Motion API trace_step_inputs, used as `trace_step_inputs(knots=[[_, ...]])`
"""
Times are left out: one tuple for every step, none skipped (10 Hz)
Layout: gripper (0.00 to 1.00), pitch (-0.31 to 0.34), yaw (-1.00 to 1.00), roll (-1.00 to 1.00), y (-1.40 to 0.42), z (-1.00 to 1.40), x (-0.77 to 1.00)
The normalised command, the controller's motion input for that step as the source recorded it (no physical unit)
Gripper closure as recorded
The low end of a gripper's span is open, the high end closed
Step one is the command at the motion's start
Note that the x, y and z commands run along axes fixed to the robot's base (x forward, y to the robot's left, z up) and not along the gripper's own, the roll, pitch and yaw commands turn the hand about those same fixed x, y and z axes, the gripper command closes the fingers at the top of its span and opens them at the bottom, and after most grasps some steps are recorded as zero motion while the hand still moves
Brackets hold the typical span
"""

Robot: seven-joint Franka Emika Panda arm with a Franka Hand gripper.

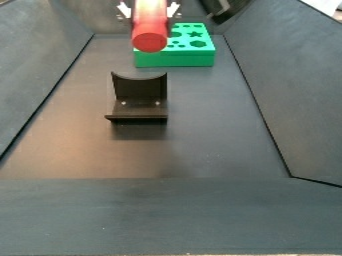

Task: Pick up the oval object. Move up. Place the oval object on the fixture. Regrasp the oval object. Move to above the board. Insert the oval object.
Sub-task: Place the oval object on the fixture.

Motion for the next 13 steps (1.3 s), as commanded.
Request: trace_step_inputs(knots=[[1.00, 0.147, -0.10, -0.37, 0.05, 0.01, 0.43], [1.00, 0.124, -0.10, -0.25, 0.03, 0.01, 0.31], [1.00, 0.103, -0.09, -0.19, 0.03, 0.01, 0.20], [1.00, 0.046, -0.13, -1.00, 0.06, -1.00, 0.10], [1.00, 0.023, -0.13, -1.00, 0.06, -1.00, 0.09], [1.00, 0.021, -0.14, -1.00, 0.07, -1.00, 0.10], [1.00, 0.035, -0.14, -1.00, 0.07, -1.00, 0.11], [1.00, 0.047, -0.15, -1.00, 0.08, -1.00, 0.12], [1.00, 0.043, -0.14, -0.86, 0.08, -1.00, 0.13], [1.00, 0.029, -0.13, -0.69, 0.09, -1.00, 0.14], [1.00, 0.018, -0.12, -0.51, 0.10, -1.00, 0.14], [1.00, 0.008, -0.10, -0.30, 0.10, -1.00, 0.16], [1.00, 0.000, -0.09, -0.21, 0.10, -1.00, 0.16]])
